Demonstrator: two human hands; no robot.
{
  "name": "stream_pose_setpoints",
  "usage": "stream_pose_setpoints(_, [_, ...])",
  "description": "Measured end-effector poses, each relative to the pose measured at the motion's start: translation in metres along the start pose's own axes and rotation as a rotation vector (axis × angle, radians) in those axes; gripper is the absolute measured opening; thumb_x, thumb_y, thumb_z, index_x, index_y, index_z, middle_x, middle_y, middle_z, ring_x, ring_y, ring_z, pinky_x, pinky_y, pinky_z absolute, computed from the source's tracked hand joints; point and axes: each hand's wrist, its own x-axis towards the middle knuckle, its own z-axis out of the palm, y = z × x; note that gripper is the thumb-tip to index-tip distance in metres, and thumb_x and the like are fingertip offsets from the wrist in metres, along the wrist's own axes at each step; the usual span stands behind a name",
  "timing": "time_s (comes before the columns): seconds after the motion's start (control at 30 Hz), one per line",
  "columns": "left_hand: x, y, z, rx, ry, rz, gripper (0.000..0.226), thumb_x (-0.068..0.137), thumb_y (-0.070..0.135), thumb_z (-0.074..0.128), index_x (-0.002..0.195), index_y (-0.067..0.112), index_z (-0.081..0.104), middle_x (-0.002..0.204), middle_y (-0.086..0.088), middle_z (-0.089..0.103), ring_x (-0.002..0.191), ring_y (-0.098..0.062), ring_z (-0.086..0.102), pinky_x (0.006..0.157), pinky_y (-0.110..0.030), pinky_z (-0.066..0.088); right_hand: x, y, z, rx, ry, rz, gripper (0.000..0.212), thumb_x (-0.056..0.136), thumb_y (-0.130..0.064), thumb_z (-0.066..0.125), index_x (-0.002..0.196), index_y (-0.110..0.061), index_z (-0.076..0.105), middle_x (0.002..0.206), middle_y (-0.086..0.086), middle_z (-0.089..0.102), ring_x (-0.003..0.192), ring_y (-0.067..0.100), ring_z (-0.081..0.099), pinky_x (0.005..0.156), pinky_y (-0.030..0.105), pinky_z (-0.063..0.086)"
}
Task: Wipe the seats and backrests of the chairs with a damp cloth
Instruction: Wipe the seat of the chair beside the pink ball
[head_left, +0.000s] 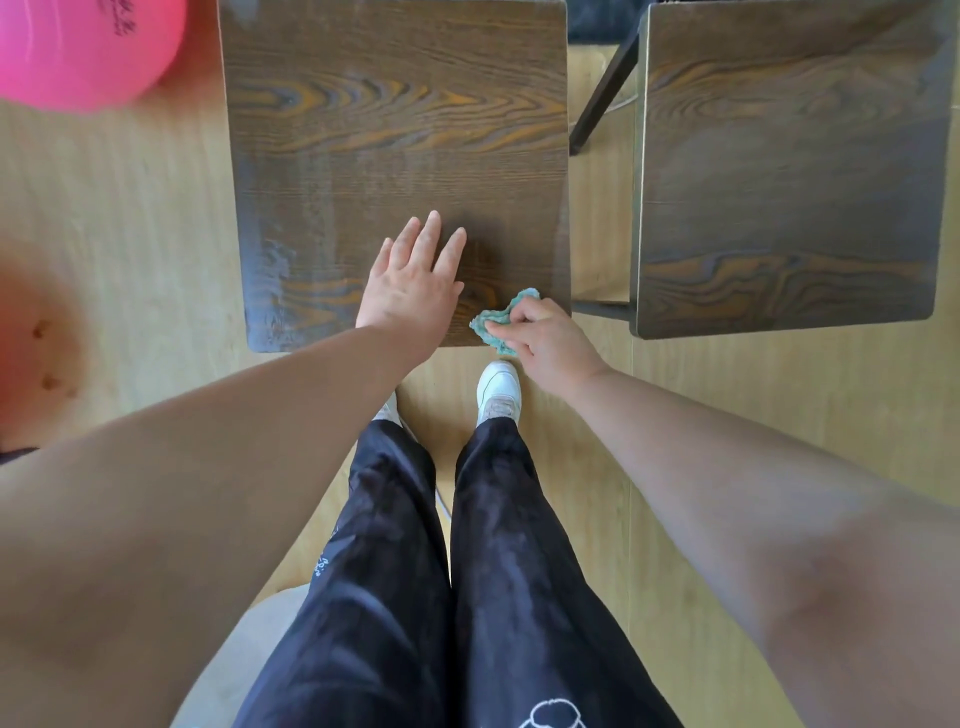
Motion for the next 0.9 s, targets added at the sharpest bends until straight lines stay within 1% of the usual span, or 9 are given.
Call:
stream_pose_setpoints(0.13, [-0.008,0.001,-0.004,0.008,0.013,0.002,0.059,0.108,0.033,0.027,0.159,0.02,0.002,0.167,-0.008,-0.004,0.153,-0.026,-0.004,0.125,-0.044,0.006,-0.012,-0.009,0.0,0.032,-0.072,0.02,0.034,0.098,-0.009,0.054,0.13,-0.017,0.064,0.108,0.002,0.052,0.101,0.011,0.037,0.09,0.023,0.038])
stream_pose_setpoints(0.2, [-0.008,-0.001,-0.007,0.003,0.025,-0.01,0.059,0.108,0.033,0.028,0.159,0.021,0.001,0.167,-0.008,-0.004,0.153,-0.026,-0.005,0.125,-0.044,0.006,-0.014,-0.011,-0.002,0.045,-0.044,0.029,0.034,0.097,-0.008,0.055,0.129,-0.018,0.065,0.106,-0.002,0.051,0.101,0.008,0.037,0.09,0.021,0.039])
stream_pose_setpoints(0.27, [-0.004,-0.003,-0.01,0.004,0.028,-0.026,0.059,0.108,0.033,0.028,0.159,0.021,0.0,0.167,-0.008,-0.005,0.153,-0.026,-0.005,0.125,-0.044,0.006,-0.006,-0.008,-0.011,0.109,0.081,0.055,0.032,0.096,-0.006,0.059,0.124,-0.016,0.068,0.101,-0.007,0.05,0.097,0.009,0.042,0.088,0.021,0.042])
stream_pose_setpoints(0.33, [0.003,-0.005,-0.014,0.007,0.034,-0.044,0.059,0.108,0.034,0.026,0.159,0.022,-0.002,0.167,-0.007,-0.006,0.153,-0.025,-0.006,0.125,-0.043,0.005,0.016,-0.003,-0.03,0.133,0.235,0.065,0.03,0.094,-0.004,0.061,0.12,-0.014,0.071,0.098,-0.004,0.055,0.093,0.017,0.052,0.083,0.022,0.043])
stream_pose_setpoints(0.43, [0.019,-0.007,-0.024,-0.003,0.045,-0.06,0.058,0.108,0.034,0.023,0.159,0.023,-0.003,0.167,-0.006,-0.007,0.153,-0.025,-0.008,0.125,-0.042,0.004,0.063,0.005,-0.07,0.152,0.364,0.114,0.029,0.095,-0.006,0.059,0.12,-0.015,0.072,0.104,0.0,0.058,0.094,0.016,0.059,0.08,0.021,0.047])
stream_pose_setpoints(0.53, [0.04,-0.009,-0.034,-0.006,0.053,-0.07,0.059,0.108,0.035,0.023,0.159,0.023,-0.003,0.167,-0.005,-0.009,0.153,-0.024,-0.009,0.125,-0.041,0.003,0.113,0.014,-0.111,0.15,0.402,0.187,0.029,0.098,-0.011,0.057,0.123,-0.019,0.069,0.115,-0.004,0.055,0.101,0.01,0.056,0.088,0.018,0.049])
stream_pose_setpoints(0.63, [0.063,-0.009,-0.044,-0.027,0.071,-0.07,0.059,0.108,0.036,0.023,0.159,0.024,-0.003,0.167,-0.006,-0.009,0.153,-0.024,-0.01,0.125,-0.041,0.001,0.16,0.025,-0.147,0.13,0.447,0.21,0.029,0.099,-0.015,0.056,0.125,-0.022,0.067,0.119,-0.006,0.054,0.109,0.013,0.055,0.096,0.027,0.052])
stream_pose_setpoints(0.8, [0.098,-0.006,-0.057,-0.017,0.084,-0.054,0.059,0.108,0.037,0.02,0.158,0.024,-0.007,0.166,-0.005,-0.012,0.153,-0.024,-0.012,0.125,-0.04,0.0,0.213,0.042,-0.178,0.137,0.406,0.192,0.029,0.1,-0.013,0.055,0.125,-0.017,0.068,0.119,-0.003,0.054,0.109,0.018,0.055,0.096,0.031,0.05])
stream_pose_setpoints(0.9, [0.11,-0.005,-0.062,-0.03,0.089,-0.038,0.058,0.108,0.036,0.02,0.158,0.024,-0.007,0.166,-0.006,-0.012,0.153,-0.024,-0.012,0.125,-0.04,0.001,0.227,0.045,-0.181,0.151,0.416,0.207,0.028,0.099,-0.013,0.056,0.125,-0.016,0.067,0.116,-0.003,0.054,0.109,0.015,0.054,0.092,0.027,0.05])
